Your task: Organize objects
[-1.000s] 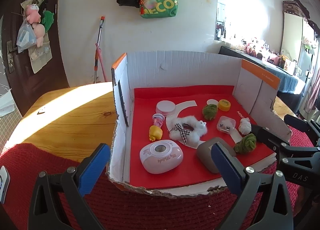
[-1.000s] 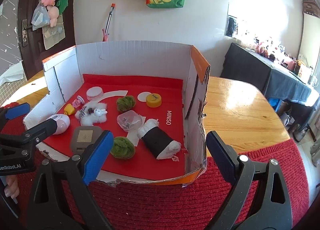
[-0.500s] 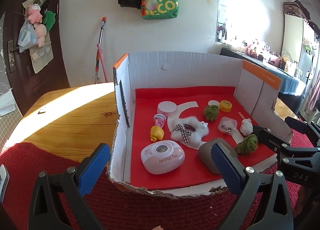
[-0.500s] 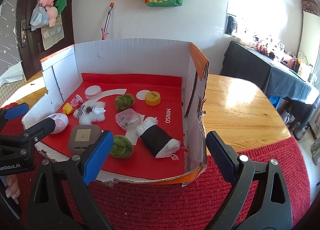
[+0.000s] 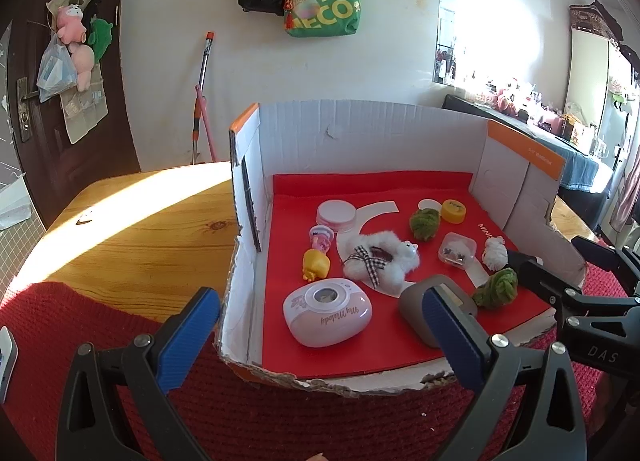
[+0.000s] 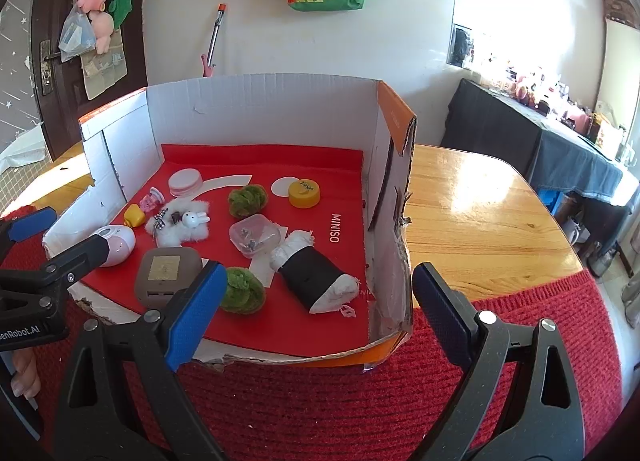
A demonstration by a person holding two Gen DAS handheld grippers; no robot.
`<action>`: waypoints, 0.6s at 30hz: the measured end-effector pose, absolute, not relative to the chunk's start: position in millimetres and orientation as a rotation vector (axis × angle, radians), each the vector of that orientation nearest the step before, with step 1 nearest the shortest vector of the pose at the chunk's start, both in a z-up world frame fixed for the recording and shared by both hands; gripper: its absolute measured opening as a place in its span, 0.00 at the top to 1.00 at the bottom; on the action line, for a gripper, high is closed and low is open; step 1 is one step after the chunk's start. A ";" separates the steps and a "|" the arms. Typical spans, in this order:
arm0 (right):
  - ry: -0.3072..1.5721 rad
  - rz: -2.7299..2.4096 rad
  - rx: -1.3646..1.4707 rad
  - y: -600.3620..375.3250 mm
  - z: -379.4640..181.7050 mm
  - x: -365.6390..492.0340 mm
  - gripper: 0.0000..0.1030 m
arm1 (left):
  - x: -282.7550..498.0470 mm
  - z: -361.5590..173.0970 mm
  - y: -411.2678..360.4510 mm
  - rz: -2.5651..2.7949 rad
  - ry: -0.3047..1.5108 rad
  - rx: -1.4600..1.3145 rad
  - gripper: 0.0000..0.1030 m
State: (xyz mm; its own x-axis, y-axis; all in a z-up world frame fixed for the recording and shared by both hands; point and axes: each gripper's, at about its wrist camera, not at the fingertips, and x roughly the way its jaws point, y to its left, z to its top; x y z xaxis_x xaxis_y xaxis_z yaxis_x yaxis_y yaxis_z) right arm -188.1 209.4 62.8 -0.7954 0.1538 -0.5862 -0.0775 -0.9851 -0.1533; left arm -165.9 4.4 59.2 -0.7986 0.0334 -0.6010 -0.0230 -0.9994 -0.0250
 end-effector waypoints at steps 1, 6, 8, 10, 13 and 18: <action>-0.182 2.861 -0.949 209.6 62.9 -188.2 0.08 | -165.7 59.3 4.1 2.951 -0.027 -0.987 0.00; -0.181 2.861 -0.945 209.9 63.0 -187.6 0.08 | -164.4 59.7 4.9 2.953 -0.020 -0.978 0.00; -0.182 2.861 -0.946 209.9 63.3 -187.4 0.08 | -163.5 60.2 6.3 2.956 -0.010 -0.971 0.00; -0.182 2.860 -0.947 210.1 63.4 -187.2 0.08 | -162.9 60.6 7.3 2.957 -0.002 -0.966 0.00; -0.183 2.860 -0.948 210.0 63.3 -187.2 0.08 | -162.2 61.3 8.0 2.961 0.003 -0.956 0.00; -0.183 2.860 -0.946 210.3 63.6 -187.2 0.08 | -162.2 61.5 8.9 2.964 0.009 -0.950 0.00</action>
